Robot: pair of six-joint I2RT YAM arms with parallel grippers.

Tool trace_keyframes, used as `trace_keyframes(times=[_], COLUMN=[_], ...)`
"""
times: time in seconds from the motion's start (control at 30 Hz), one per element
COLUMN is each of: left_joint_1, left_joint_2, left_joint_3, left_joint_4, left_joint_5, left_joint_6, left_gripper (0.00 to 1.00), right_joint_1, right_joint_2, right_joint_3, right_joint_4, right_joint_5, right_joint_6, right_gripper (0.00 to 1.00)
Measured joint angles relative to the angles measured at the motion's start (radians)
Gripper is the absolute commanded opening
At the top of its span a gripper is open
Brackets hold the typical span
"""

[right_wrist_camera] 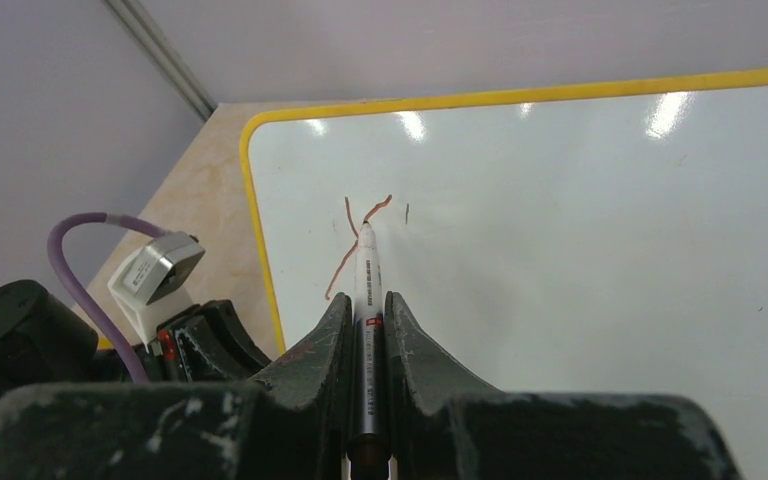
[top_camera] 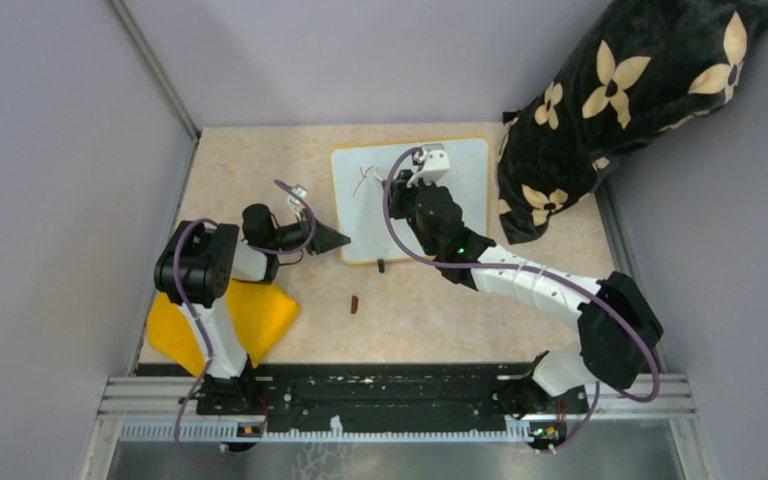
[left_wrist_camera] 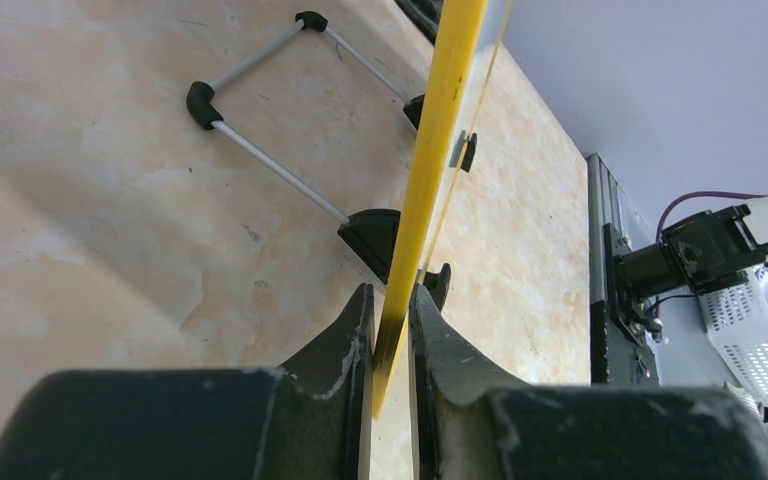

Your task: Write a sentence on the whiteboard

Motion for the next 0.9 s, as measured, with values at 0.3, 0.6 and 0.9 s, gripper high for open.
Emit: trace_keyframes(times=[0.3,0.6,0.9], left_joint_1=[0.000,0.000,0.000], left_joint_2=[0.000,0.000,0.000], left_joint_3=[0.000,0.000,0.000], left_joint_4=[0.000,0.000,0.000], left_joint_5=[0.000,0.000,-0.001], left_joint_6=[0.002,0.002,0.002], left_gripper=[0.00,0.00,0.00], right_joint_1=[-0.005,-0.008,-0.007], right_joint_2=[0.040,0.055,0.060], right_joint_3=[0.000,0.000,0.000], right_joint_4=[-0.007,-0.021,-0.022], right_joint_5=[-0.001,-0.004,-0.013], right_joint_6=[0.000,0.000,0.002], right_gripper=[0.00,0.00,0.00])
